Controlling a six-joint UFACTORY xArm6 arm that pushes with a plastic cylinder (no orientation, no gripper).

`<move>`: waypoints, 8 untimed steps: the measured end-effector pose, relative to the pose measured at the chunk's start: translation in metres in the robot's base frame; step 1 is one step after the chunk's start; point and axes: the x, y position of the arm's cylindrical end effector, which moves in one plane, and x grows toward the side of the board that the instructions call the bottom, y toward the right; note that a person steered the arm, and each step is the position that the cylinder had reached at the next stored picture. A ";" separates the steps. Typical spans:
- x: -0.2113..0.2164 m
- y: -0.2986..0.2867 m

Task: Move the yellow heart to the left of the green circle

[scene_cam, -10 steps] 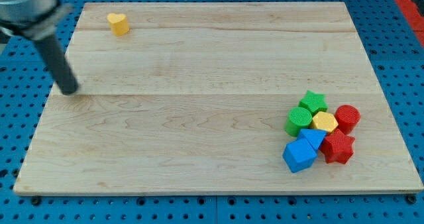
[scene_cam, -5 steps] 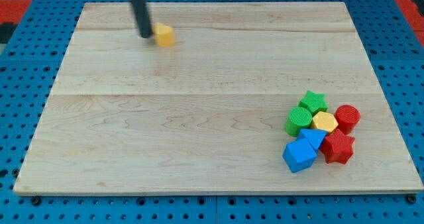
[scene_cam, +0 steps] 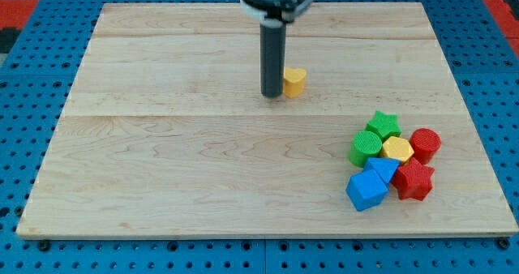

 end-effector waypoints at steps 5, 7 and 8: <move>0.016 0.040; 0.028 0.001; 0.027 -0.058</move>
